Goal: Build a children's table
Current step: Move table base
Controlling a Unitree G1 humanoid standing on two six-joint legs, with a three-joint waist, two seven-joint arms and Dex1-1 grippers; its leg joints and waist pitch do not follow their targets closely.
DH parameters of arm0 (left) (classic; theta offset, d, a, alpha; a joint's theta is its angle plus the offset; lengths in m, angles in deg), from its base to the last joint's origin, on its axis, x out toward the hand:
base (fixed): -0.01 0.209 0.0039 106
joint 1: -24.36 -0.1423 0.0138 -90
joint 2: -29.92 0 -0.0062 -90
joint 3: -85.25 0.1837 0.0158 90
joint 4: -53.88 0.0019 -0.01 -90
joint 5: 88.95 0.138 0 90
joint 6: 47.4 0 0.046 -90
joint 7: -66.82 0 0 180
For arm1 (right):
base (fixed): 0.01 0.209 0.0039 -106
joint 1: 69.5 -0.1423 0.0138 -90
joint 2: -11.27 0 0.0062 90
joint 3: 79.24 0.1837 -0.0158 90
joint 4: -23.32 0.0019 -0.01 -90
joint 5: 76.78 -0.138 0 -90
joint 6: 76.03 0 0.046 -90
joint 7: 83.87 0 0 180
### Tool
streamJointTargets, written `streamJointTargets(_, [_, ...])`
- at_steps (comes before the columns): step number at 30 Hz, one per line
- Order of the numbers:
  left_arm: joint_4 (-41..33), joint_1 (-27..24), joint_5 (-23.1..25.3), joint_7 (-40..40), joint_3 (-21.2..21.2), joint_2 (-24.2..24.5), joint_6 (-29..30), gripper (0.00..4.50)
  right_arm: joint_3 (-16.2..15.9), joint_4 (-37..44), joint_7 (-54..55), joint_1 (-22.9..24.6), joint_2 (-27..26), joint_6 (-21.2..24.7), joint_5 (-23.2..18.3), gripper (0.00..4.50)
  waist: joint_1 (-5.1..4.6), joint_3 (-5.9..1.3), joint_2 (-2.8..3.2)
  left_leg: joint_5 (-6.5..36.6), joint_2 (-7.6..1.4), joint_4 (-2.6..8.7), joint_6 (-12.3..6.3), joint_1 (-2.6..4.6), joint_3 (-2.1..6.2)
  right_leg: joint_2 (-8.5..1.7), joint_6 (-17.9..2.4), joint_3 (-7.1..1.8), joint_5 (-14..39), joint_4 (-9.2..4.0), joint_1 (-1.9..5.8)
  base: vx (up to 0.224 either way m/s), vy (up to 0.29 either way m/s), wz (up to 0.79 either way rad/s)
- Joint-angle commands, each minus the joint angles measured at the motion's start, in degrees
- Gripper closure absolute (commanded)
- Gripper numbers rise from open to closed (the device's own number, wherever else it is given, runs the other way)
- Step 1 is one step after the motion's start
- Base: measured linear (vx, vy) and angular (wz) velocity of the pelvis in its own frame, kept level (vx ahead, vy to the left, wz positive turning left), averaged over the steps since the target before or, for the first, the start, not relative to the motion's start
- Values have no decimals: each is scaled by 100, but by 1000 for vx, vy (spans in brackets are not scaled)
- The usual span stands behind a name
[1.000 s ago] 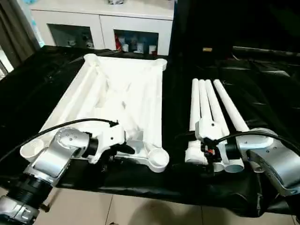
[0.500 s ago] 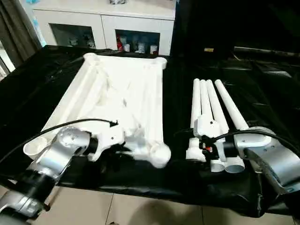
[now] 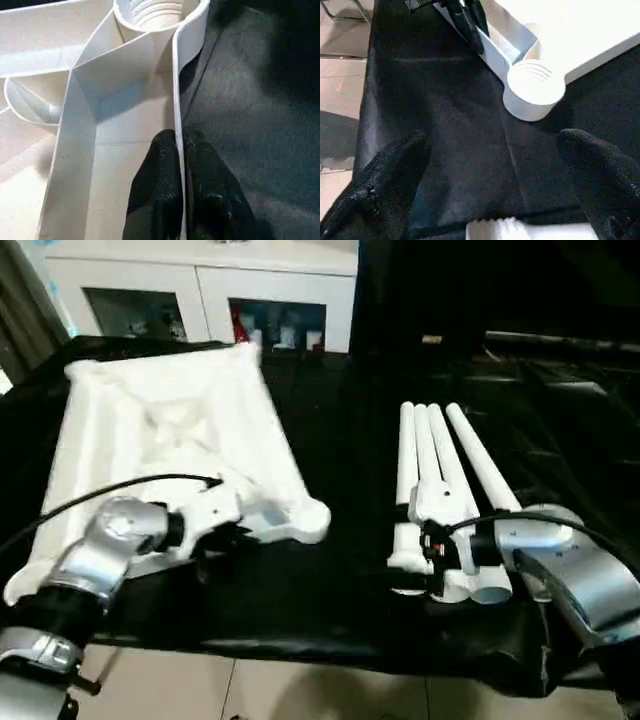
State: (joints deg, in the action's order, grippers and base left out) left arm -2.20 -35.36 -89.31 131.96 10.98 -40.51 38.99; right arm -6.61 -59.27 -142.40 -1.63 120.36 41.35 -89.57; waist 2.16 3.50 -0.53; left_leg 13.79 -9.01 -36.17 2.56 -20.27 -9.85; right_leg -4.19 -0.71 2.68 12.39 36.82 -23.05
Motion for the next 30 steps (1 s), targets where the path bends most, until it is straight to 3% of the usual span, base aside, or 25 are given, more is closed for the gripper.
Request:
streamJointTargets(1, [52, 116, -426, 184, -228, -73, -456, 449, 67, -48, 21, -50, 11, -46, 56, 0, 40, -395, -27, -36, -394, 437, -485, -3, 123, -456, -1730, -315, -250, -337, 350, 0, 0, 0])
streamJointTargets(4, [404, 161, -342, 453, -180, 40, -971, 449, 63, -54, 35, -60, 3, -54, 61, 0, 67, -384, -25, 81, -399, 446, -449, 14, 117, -463, -1711, -321, -113, -352, 337, 0, 0, 0])
streamJointTargets(9, [469, 160, -318, 501, -276, 28, -1140, 449, 92, -13, 51, -41, -1, -56, 38, 0, 113, -370, -21, 290, -420, 467, -267, 35, 110, -474, -1637, -334, 150, -367, 325, 0, 0, 0])
streamJointTargets(11, [357, 153, -496, 706, -392, -1, -826, 390, 147, -6, 128, -38, -34, -155, 63, 0, 130, -375, -34, 207, -415, 467, -238, 30, 101, -477, -1633, -334, 88, -349, 328, 0, 0, 0])
streamJointTargets(13, [146, 159, -615, 727, -484, 55, -475, 387, 419, -19, 507, -182, -268, 30, -48, 0, 137, -384, -52, 125, -406, 460, -224, 27, 92, -484, -1654, -335, 22, -328, 324, 0, 0, 0])
streamJointTargets(15, [-10, 177, -744, 758, -565, 95, -238, 376, 564, -20, 679, -263, -346, 189, -119, 0, 135, -385, -30, 104, -415, 469, -191, 37, 98, -473, -1719, -327, -60, -320, 315, 0, 0, 0])
streamJointTargets(19, [-423, 190, -995, 738, -754, 223, 276, 341, 786, -20, 1011, -422, -432, 720, -206, 0, 118, -374, -60, 41, -398, 471, -148, 42, 92, -455, -1727, -324, -127, -305, 326, 0, 0, 0])
streamJointTargets(20, [-716, 173, -1062, 659, -865, 314, 667, 341, 879, -10, 1223, -537, -467, 1034, -187, 0, 99, -370, -107, 29, -393, 471, -138, 45, 80, -436, -1698, -325, -139, -310, 327, 0, 0, 0])
streamJointTargets(22, [-1201, 90, -990, 540, -896, 433, 1138, 304, 1046, -99, 1572, -758, -562, 1629, -147, 0, 90, -366, -138, -48, -397, 475, -122, 40, 89, -444, -1692, -323, -102, -306, 336, 0, 0, 0])
streamJointTargets(23, [-1442, 35, -910, 398, -885, 440, 1327, 301, 1179, -251, 1718, -929, -649, 2081, -211, 0, 79, -364, -146, -78, -391, 475, -99, 50, 85, -435, -1679, -323, -33, -306, 333, 0, 0, 0])
streamJointTargets(25, [-1638, -13, -830, 237, -862, 408, 1472, 288, 1324, -406, 1890, -1086, -758, 2433, -253, 0, 61, -352, -139, -48, -390, 470, -67, 54, 78, -435, -1672, -329, 110, -318, 322, 0, 0, 0])
streamJointTargets(26, [-1888, -71, -877, -9, -865, 250, 1711, 272, 1575, -645, 2182, -1302, -958, 2972, -300, 0, 64, -354, -138, -95, -388, 471, -35, 52, 75, -432, -1660, -330, 115, -316, 330, 0, 0, 0])
streamJointTargets(27, [-1888, -71, -877, -9, -865, 250, 1711, 260, 1575, -645, 2182, -1302, -958, 2972, -300, 0, 53, -364, -131, -130, -383, 462, -30, 48, 74, -435, -1694, -334, 54, -304, 327, 0, 0, 0])
streamJointTargets(29, [-2377, -152, -1214, -448, -908, -143, 2302, 254, 1852, -868, 2507, -1532, -1194, 3621, -383, 0, 85, -380, -151, -329, -380, 449, -38, 60, 55, -425, -1742, -329, -227, -286, 325, 0, 0, 0])
streamJointTargets(30, [-2631, -206, -1372, -582, -907, -289, 2611, 229, 1956, -903, 2609, -1592, -1292, 3879, -419, 0, 100, -392, -150, -431, -380, 446, -30, 47, 66, -429, -1818, -320, -384, -264, 340, 0, 0, 0])
